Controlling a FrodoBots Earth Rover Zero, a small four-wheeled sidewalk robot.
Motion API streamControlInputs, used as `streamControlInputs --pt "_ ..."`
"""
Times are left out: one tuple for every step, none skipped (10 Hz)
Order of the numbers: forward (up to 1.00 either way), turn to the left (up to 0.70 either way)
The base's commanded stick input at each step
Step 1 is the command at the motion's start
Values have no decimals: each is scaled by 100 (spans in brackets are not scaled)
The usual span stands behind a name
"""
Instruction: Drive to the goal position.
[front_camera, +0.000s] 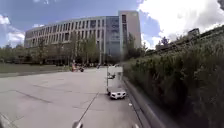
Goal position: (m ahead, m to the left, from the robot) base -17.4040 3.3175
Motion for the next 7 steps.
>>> streamControlInputs --pt "5 1" --pt "5 1" --pt "5 0" --pt "5 2" --pt "5 4" --pt "5 2" --pt "5 1"
